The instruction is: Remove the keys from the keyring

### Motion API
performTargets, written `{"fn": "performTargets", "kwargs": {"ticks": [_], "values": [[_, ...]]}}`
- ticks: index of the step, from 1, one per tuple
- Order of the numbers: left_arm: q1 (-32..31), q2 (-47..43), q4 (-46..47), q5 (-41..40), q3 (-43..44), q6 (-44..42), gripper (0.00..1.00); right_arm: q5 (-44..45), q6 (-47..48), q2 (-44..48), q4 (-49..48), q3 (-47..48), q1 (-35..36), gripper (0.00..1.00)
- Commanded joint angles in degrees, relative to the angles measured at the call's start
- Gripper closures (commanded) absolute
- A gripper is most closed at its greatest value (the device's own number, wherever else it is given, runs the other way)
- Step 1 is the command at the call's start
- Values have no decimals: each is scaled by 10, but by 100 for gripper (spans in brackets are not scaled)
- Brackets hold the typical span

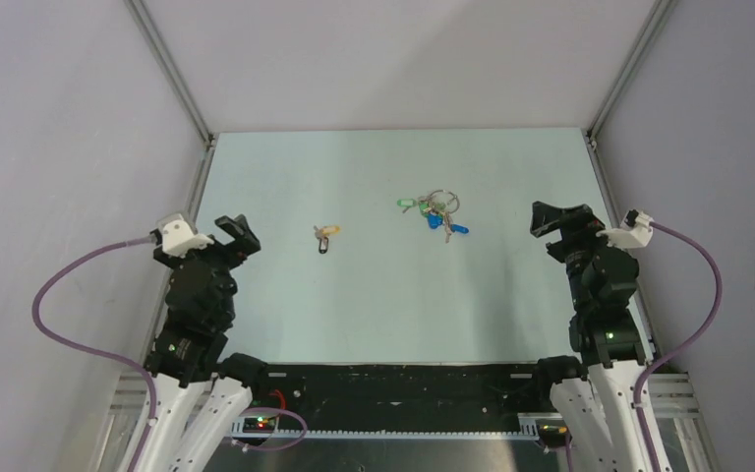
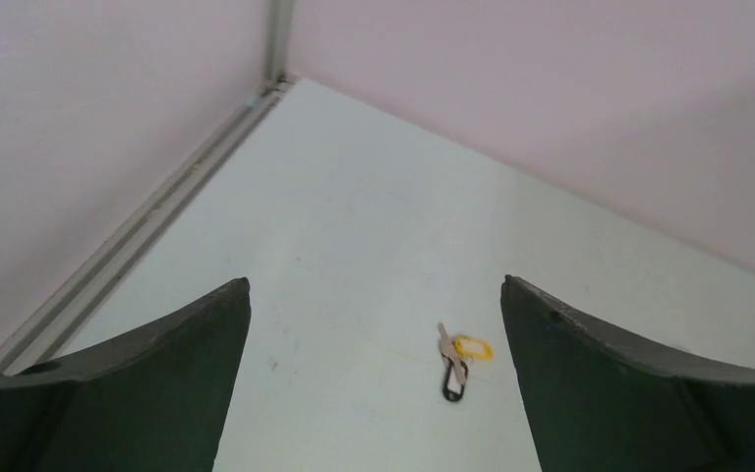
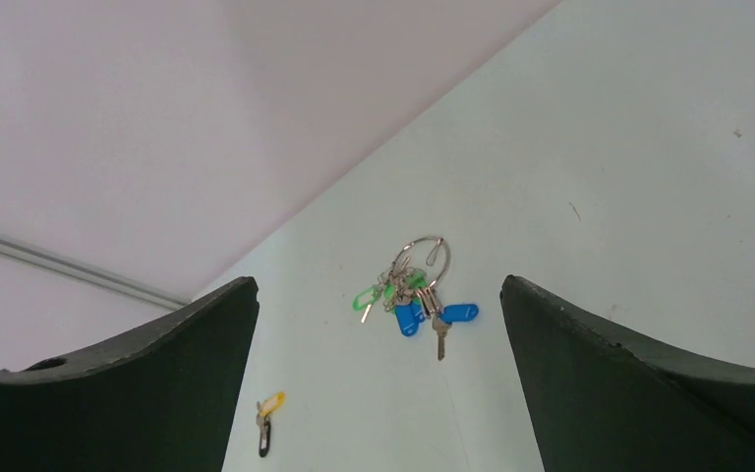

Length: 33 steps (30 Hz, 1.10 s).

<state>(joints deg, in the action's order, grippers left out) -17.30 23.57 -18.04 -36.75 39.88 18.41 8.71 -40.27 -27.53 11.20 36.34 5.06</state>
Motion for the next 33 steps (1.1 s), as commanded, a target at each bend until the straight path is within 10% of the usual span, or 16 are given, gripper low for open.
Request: {"fn": "performTargets", "kwargs": {"ticks": [1,4,13,33], "values": [[2,16,25,218,-1,-86,0,-33,17,-46,-28,9,1,1],[2,35,21,365,-9,-129,0,-40,17,-125,-16,32,16,1],[10,125,-29,376,33,-95,0,94,36,-430,106,235,179,1],[12,112,-29,394,22,-101,0,102,-119,-896,262,587,173,17]]}}
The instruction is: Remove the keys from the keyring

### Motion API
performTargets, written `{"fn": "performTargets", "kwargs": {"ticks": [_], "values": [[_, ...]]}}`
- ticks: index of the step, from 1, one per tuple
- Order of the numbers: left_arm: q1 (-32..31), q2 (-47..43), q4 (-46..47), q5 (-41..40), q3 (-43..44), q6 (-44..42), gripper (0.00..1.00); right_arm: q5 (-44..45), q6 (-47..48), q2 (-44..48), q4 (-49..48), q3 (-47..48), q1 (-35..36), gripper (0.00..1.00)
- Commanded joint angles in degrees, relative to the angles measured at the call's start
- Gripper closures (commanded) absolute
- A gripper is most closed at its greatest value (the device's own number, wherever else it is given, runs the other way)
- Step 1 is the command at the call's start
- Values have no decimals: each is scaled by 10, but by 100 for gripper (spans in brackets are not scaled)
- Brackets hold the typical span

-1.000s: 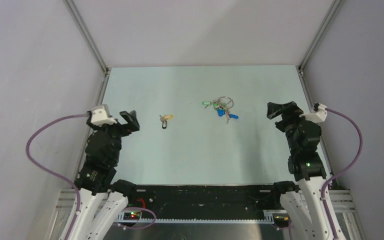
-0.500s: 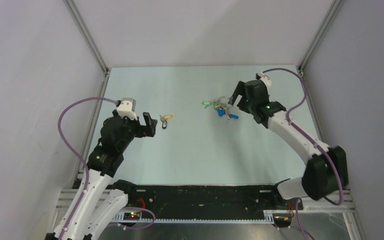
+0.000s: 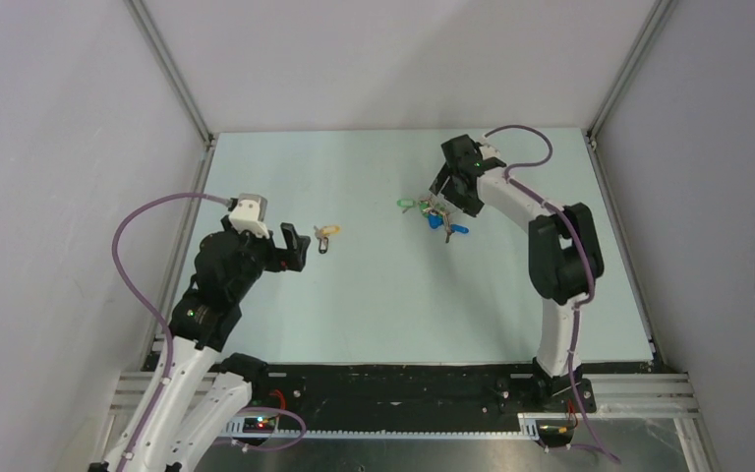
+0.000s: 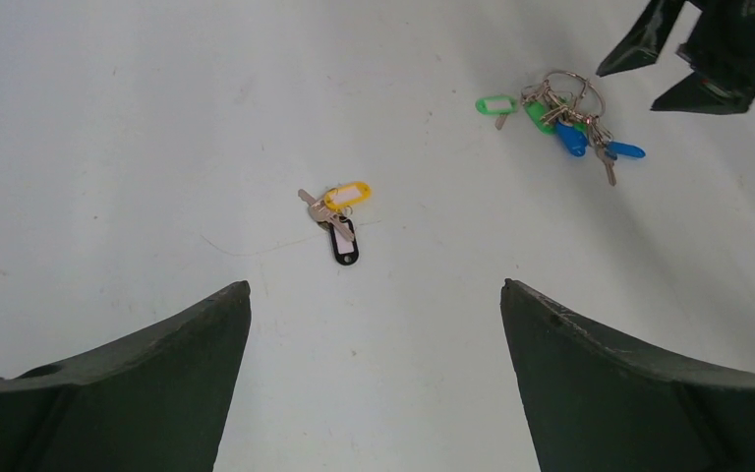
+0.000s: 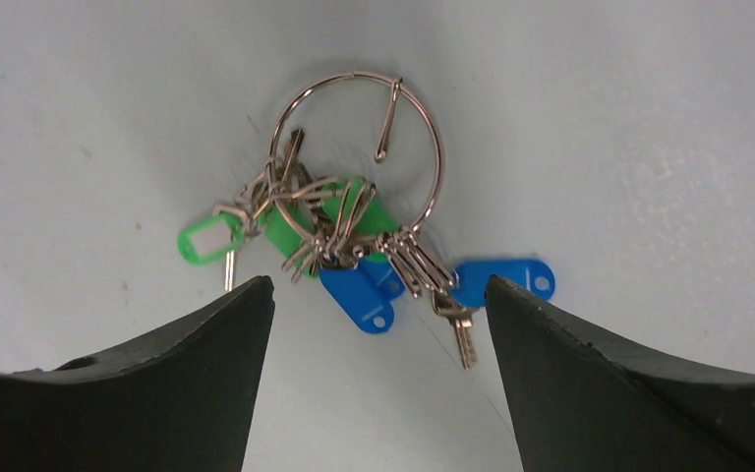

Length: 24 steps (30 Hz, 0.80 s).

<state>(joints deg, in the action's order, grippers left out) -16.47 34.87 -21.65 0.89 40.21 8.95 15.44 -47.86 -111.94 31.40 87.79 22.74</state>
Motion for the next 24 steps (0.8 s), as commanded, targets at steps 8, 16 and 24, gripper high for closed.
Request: {"fn": "performTargets", "kwargs": {"ticks": [8,16,24], "values": [[4,-8,7,7,15,-8,0,47,-122,-167,149,179,-16,23],[4,-10,6,2,15,-12,0,21,-114,-182,110,152,-22,91],[5,-12,7,7,18,-18,0,-34,32,57,-90,-89,-9,100]]}}
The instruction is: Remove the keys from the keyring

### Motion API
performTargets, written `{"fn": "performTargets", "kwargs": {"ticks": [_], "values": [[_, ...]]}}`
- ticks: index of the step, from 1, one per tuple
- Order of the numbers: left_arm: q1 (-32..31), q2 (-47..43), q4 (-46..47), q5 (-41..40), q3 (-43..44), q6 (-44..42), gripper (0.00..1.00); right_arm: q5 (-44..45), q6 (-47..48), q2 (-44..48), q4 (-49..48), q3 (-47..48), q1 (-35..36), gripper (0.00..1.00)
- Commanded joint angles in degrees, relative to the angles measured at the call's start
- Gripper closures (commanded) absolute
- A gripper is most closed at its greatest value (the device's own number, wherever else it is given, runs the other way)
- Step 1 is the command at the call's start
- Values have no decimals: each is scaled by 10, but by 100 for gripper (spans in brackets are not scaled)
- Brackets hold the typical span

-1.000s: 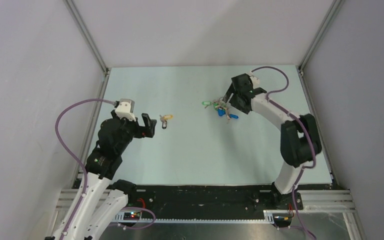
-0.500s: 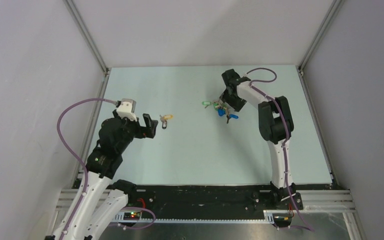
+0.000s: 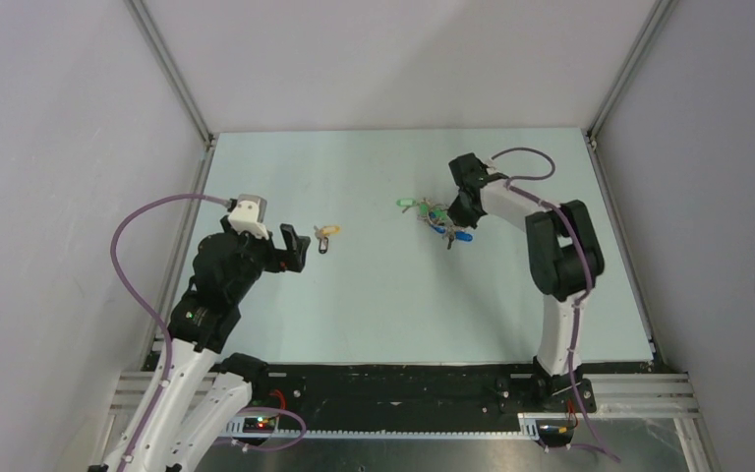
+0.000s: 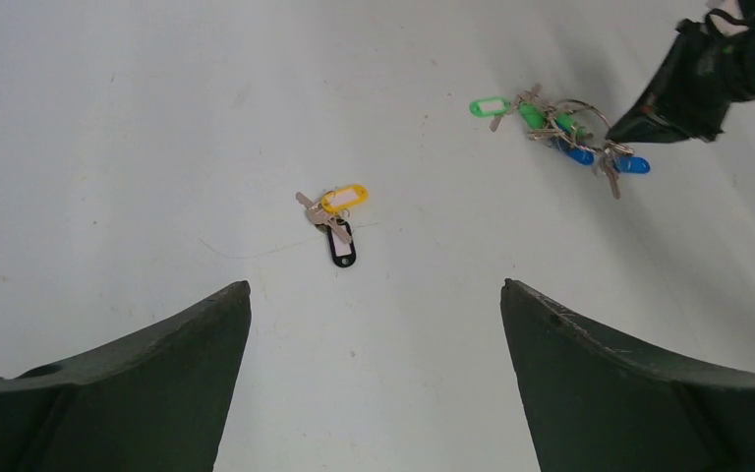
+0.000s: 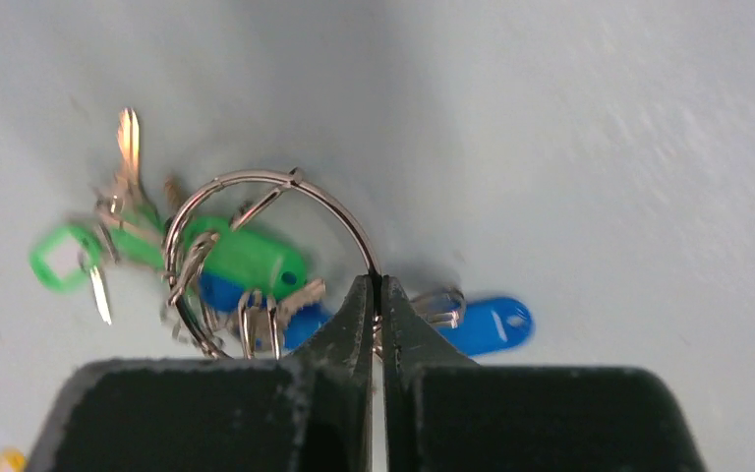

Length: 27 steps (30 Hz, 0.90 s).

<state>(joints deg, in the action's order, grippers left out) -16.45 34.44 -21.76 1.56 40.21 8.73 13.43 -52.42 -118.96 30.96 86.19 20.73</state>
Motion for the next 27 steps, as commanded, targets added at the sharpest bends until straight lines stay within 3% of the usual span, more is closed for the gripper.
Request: {"fn": "performTargets", "kwargs": {"ticks": [1,6,12,17,20,27], "values": [[4,-8,8,1,20,-15,0,-15,119,146,-93,-80,20,100],[4,13,8,38,30,0,0,-41,228,279,-114,-137,48,100],[4,40,21,80,35,106,0,-173,297,402,-162,-198,51,100],[1,62,151,169,-2,179,0,-259,341,486,-208,-216,50,100],[-14,69,262,172,-37,211,1,-316,363,519,-231,-216,49,100],[-132,98,393,101,-61,120,5,-390,391,587,-269,-215,47,100]]}}
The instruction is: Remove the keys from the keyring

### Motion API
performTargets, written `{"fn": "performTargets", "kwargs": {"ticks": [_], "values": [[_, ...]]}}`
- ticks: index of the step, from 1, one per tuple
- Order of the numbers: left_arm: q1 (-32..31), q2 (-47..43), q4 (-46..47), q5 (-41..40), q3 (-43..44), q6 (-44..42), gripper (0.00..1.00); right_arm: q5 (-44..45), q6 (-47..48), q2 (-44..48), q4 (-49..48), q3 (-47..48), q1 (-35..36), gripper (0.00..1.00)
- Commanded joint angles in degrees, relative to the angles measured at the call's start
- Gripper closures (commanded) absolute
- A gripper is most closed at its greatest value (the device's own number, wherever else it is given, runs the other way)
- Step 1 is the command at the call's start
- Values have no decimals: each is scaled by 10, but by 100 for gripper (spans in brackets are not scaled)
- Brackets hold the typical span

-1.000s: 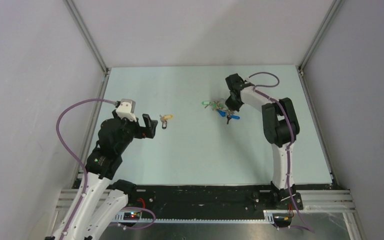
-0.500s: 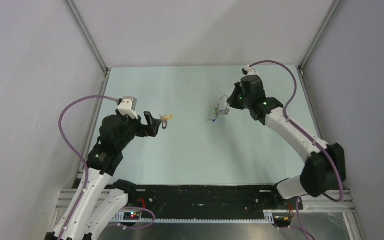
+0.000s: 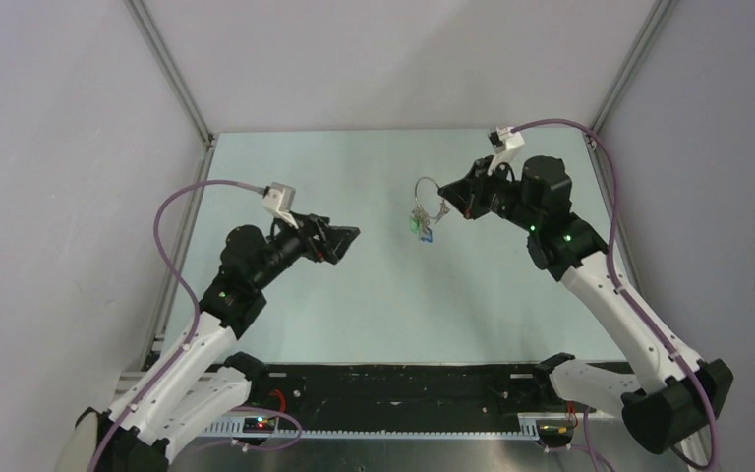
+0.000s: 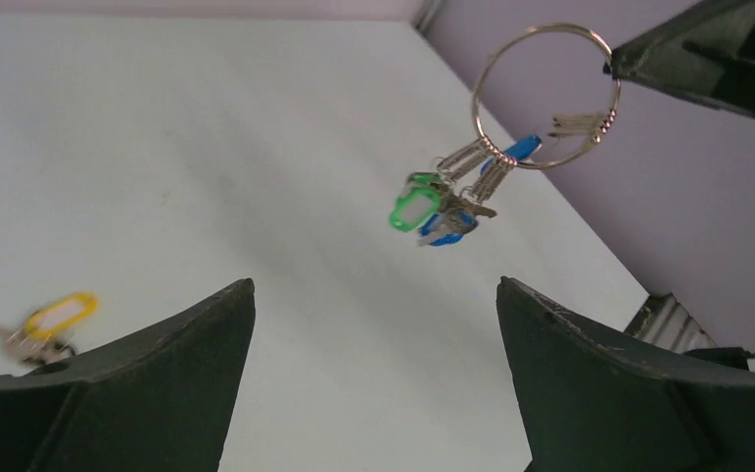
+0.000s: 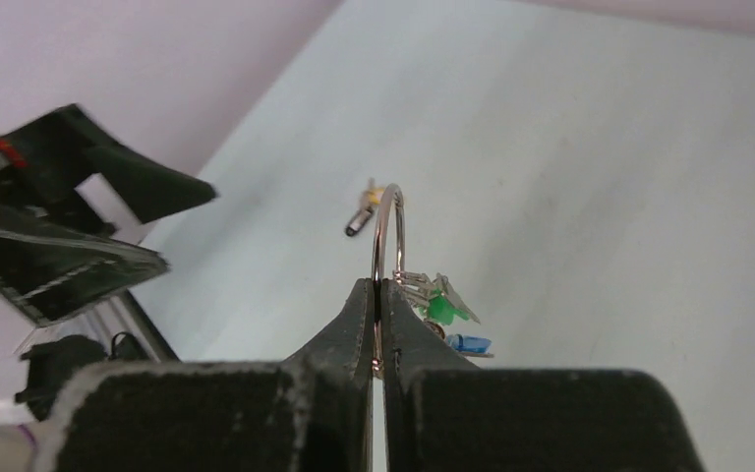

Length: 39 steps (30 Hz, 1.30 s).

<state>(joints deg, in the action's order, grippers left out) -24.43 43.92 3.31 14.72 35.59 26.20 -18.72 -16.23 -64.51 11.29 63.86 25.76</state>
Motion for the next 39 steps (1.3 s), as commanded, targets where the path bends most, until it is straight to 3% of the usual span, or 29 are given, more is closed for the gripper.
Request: {"fn": "performTargets", "kwargs": {"ticks": [1,5,10,17,28,36,38,39], "values": [[-62,3,178,-51,-21,-68,6,-86,30,52,-84,8,-5,100],[-83,18,267,5,-44,-142,5,-107,14,72,-107,12,-7,100],[-87,63,325,51,-37,-205,15,-143,-1,86,-125,23,-9,100],[-117,133,375,104,-20,-251,16,-172,-17,101,-137,24,-8,100],[-128,138,398,78,24,-222,13,-200,-17,93,-122,24,5,100],[-124,188,398,119,82,-172,12,-212,4,83,-84,24,24,100],[-124,221,398,146,121,-154,16,-210,9,79,-79,24,31,100],[-124,233,398,166,131,-147,24,-210,11,77,-75,24,33,100]]}}
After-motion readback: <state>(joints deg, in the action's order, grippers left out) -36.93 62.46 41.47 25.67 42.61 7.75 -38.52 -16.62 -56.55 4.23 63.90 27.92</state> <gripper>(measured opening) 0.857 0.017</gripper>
